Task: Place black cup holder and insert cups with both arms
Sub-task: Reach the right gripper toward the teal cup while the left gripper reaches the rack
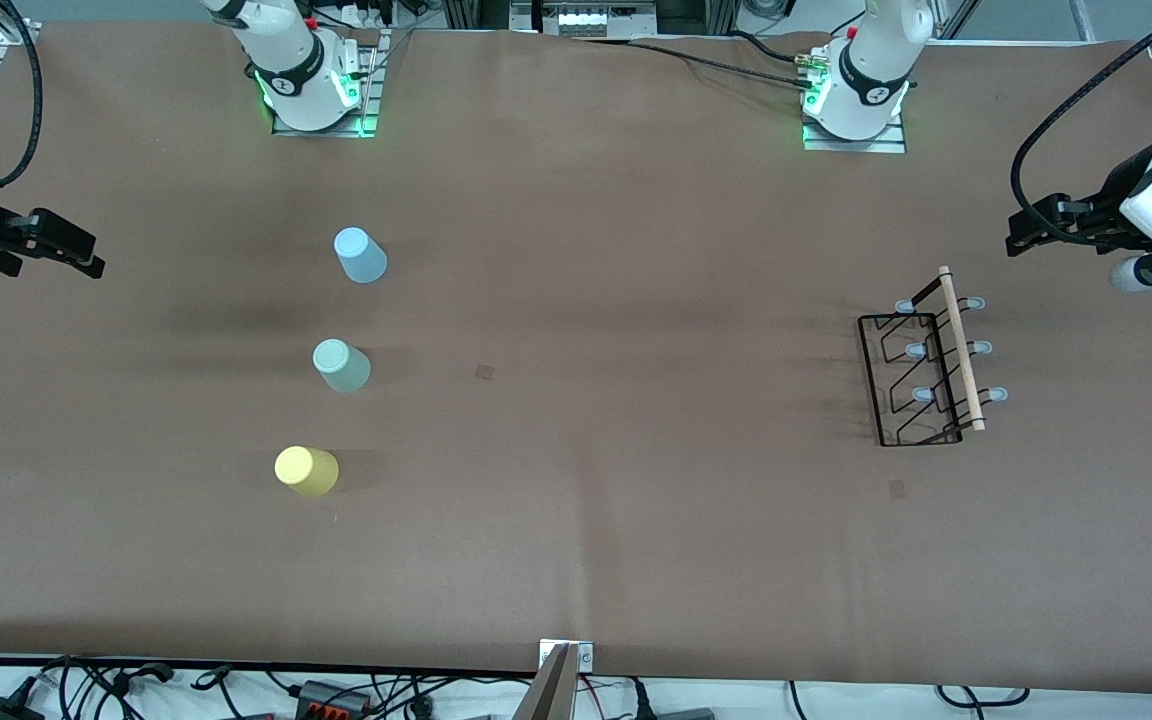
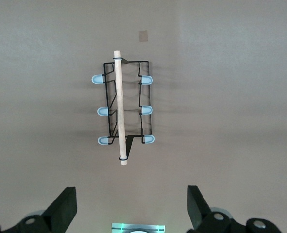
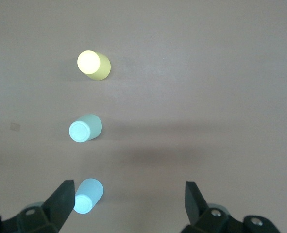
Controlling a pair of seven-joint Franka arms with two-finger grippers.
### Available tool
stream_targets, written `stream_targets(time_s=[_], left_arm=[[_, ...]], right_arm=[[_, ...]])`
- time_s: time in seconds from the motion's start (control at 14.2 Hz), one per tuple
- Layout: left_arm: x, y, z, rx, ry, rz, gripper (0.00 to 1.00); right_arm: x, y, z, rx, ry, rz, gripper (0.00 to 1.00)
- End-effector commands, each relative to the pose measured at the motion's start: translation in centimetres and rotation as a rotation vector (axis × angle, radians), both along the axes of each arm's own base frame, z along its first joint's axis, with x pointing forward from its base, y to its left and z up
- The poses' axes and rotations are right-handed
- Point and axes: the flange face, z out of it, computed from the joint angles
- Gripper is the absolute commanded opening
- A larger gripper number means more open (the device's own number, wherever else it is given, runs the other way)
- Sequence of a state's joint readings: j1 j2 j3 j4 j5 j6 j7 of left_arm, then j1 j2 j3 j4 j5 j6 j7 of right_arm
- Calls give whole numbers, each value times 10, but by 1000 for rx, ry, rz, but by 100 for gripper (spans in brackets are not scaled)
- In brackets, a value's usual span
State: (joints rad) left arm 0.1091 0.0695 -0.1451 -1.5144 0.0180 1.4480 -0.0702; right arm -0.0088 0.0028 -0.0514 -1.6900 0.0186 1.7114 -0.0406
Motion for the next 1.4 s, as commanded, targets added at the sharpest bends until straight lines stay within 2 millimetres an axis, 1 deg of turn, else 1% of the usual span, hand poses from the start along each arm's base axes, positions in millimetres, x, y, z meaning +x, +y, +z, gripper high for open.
stream_targets(time_s=[0.0, 0.21, 0.49, 0.56, 0.63, 0.77, 0.84, 0.91, 0.98, 1.05, 1.19, 1.26, 1.33], left_arm=[[0, 0, 1, 19, -2, -10, 100], [-1, -1, 0, 19, 8, -14, 100], [-3, 0, -6, 20, 37, -11, 100], [-4, 0, -17, 23, 52, -9, 100], [-3, 0, -30, 23, 59, -7, 100], [4, 3, -77, 23, 31, -7, 100], [5, 10, -103, 21, 10, -4, 100], [2, 22, -119, 19, 4, -1, 100], [-1, 27, -132, 17, 9, -8, 100], [-5, 31, -148, 16, 18, -3, 100], [-14, 32, -184, 15, 21, -2, 100], [-14, 30, -202, 12, -2, -7, 100], [-11, 29, -222, 8, -20, -13, 100]], right_arm=[[-6, 0, 7, -5, -1, 1, 100], [-6, 0, 7, -5, -1, 2, 100], [-6, 0, 7, -5, -2, -2, 100], [-6, -1, 8, -4, -4, -4, 100], [-6, -1, 7, -4, -1, -4, 100], [-6, -1, 8, -4, -3, -4, 100], [-5, 0, 6, -4, 1, -3, 100], [-4, 1, 2, -4, 7, -3, 100], [-1, 2, -5, -4, 19, -4, 100], [3, 4, -13, 1, 34, -3, 100], [19, 22, -47, 5, 84, 26, 100], [24, 44, -64, 1, 112, 63, 100], [27, 58, -78, -10, 141, 91, 100]])
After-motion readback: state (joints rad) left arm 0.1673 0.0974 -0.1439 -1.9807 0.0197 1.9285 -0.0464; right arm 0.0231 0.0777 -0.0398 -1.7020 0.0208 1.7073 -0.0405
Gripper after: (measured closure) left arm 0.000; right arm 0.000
